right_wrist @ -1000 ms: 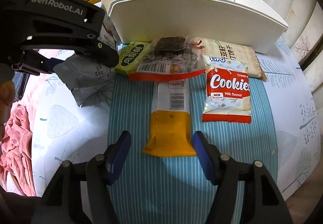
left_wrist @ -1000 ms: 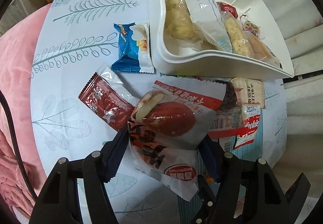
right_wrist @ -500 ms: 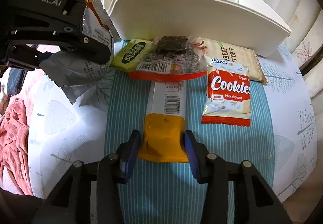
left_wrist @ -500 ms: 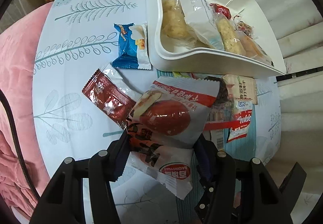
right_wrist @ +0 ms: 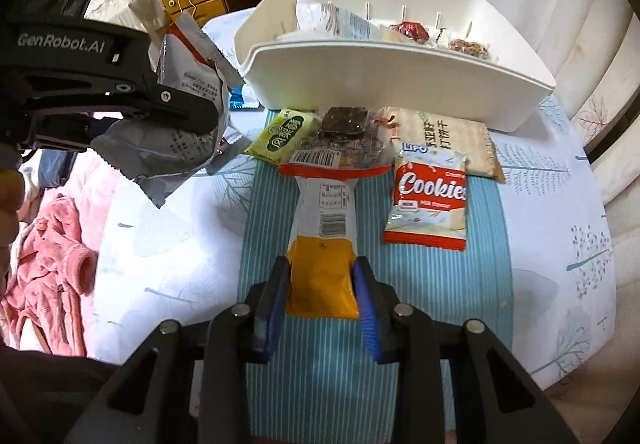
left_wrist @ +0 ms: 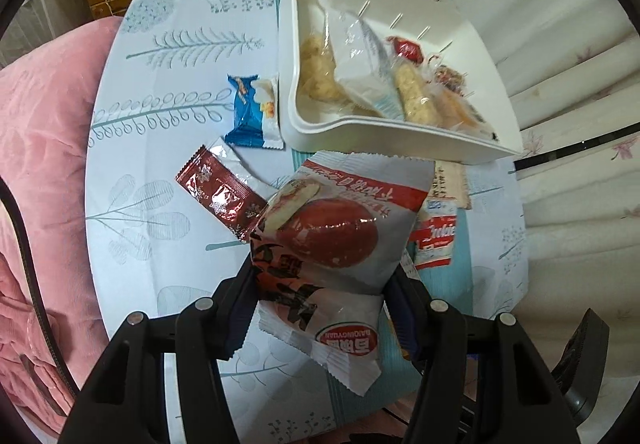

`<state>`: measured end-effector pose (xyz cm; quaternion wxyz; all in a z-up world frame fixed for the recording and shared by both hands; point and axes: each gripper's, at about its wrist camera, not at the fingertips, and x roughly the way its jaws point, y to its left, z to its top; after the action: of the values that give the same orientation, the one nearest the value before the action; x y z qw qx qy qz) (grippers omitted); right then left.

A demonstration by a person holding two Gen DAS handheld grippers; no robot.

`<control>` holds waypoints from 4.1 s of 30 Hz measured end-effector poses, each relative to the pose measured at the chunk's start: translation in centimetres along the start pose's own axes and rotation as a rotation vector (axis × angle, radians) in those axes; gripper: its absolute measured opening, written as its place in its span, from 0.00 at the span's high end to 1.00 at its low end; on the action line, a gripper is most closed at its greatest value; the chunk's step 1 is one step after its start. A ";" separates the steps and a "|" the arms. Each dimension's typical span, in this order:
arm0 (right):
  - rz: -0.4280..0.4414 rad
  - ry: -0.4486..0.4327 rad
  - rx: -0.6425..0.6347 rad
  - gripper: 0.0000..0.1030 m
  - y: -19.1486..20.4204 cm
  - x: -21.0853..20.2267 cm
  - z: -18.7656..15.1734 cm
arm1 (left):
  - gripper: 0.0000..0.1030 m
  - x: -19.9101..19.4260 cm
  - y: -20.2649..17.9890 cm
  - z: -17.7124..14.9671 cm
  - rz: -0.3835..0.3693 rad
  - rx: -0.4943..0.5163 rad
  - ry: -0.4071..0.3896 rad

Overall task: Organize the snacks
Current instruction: 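Carry the red-and-white bag to the basket with left tool while right tool carries the orange bar, then release the red-and-white bag into the basket with left tool while right tool drops the bar in, then move left tool to the brown snowflake packet while right tool reaches the red Cookies bag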

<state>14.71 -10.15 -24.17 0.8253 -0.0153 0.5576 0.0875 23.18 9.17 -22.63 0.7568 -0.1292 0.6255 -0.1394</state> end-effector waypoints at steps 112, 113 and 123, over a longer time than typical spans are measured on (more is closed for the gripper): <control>0.173 -0.056 0.241 0.25 -13.2 -2.6 8.9 | 0.25 -2.3 -1.7 0.2 0.122 -0.161 -0.081; 0.172 -0.052 0.250 0.25 -13.0 -2.4 8.7 | 0.25 -2.3 -1.3 0.2 0.127 -0.155 -0.077; 0.129 -0.005 0.378 0.25 -11.3 -0.3 6.3 | 0.25 -1.4 2.5 0.7 0.132 -0.107 -0.032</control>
<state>22.22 -20.49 -22.36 0.8076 0.1759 0.5619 0.0343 23.76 12.03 -22.16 0.7663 -0.1302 0.6268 -0.0536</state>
